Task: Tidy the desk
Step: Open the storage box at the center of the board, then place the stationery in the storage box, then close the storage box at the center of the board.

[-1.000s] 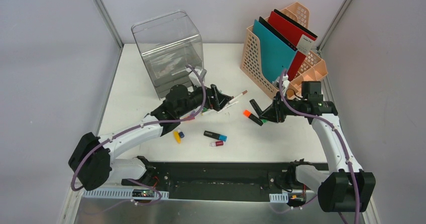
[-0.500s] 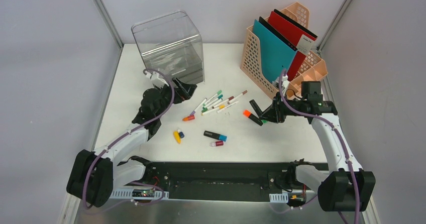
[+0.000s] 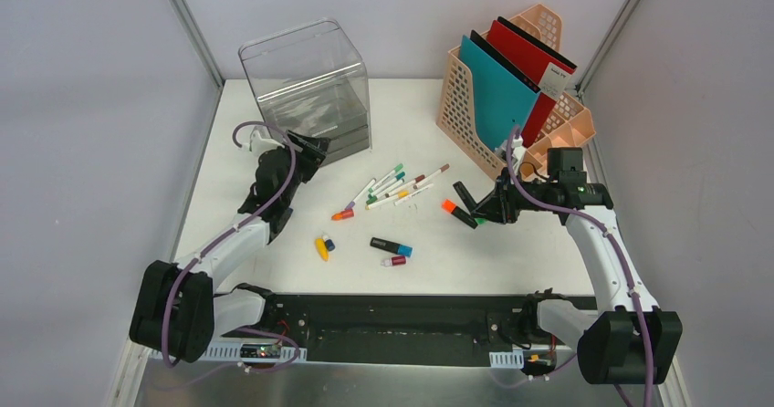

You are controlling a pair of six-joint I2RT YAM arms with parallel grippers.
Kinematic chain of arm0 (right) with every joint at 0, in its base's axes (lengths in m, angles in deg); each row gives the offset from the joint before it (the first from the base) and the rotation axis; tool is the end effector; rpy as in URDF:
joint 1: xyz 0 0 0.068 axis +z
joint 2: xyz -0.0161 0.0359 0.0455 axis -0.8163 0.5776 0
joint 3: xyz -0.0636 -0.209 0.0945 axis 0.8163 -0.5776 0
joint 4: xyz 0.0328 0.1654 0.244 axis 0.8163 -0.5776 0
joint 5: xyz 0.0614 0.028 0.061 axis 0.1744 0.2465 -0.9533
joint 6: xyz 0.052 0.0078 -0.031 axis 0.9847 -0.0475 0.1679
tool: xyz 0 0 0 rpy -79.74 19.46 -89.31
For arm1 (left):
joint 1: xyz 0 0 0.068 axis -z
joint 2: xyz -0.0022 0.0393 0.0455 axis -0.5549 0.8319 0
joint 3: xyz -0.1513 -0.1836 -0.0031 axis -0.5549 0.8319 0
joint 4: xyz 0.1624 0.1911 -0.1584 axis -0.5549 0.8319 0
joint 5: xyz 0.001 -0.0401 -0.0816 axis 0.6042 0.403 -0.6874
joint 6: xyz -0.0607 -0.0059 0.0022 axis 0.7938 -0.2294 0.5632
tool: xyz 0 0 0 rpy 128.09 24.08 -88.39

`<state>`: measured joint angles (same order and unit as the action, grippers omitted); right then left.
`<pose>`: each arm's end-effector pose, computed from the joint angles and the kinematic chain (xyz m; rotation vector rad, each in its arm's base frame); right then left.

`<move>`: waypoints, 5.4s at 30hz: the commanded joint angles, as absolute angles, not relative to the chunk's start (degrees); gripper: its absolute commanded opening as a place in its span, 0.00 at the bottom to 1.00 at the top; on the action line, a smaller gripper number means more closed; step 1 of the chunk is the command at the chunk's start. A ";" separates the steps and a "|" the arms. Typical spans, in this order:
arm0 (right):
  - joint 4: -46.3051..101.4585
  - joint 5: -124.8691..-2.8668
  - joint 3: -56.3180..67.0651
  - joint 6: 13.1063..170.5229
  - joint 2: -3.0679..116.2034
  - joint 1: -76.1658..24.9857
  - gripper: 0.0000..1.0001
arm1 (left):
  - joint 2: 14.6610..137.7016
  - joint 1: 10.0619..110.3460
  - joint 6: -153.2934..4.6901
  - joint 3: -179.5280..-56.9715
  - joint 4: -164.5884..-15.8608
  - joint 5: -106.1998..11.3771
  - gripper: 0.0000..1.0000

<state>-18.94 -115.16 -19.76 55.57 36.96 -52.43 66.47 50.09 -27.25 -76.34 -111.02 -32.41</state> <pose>0.2494 0.0490 0.2360 -0.9322 1.9961 1.0486 0.2964 -0.0815 0.1804 -0.7540 1.7072 -0.8234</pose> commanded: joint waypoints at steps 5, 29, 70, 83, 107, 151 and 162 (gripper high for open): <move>-18.47 -116.53 -17.17 54.06 36.38 -52.26 0.00 | 71.49 48.73 -21.24 -82.73 -108.75 -26.14 0.52; -18.48 -116.57 -17.26 53.94 36.47 -52.34 0.00 | 78.40 46.62 -15.74 -82.42 -122.31 -25.89 0.43; -18.14 -122.00 -17.58 53.77 37.40 -52.23 0.00 | 70.75 44.96 -15.47 -85.42 -110.94 -30.33 0.00; -1.39 -119.11 -8.70 72.24 51.67 -42.09 0.00 | 65.78 44.96 -17.27 -88.98 -105.72 -35.17 0.00; 43.79 -109.24 24.14 110.01 91.53 -26.98 0.00 | 63.53 44.97 -20.05 -99.08 -100.13 -38.33 0.00; 27.43 -80.34 52.96 156.35 109.61 -21.24 0.69 | 64.10 45.04 -17.85 -102.34 -99.77 -39.06 0.00; 41.45 -94.46 37.08 147.50 99.33 -23.96 0.65 | 62.92 45.05 -18.25 -101.24 -99.95 -39.06 0.00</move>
<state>34.91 -88.04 40.74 152.70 109.07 -23.08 65.13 45.26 -18.55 -99.84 -96.77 -39.49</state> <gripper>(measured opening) 0.659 0.006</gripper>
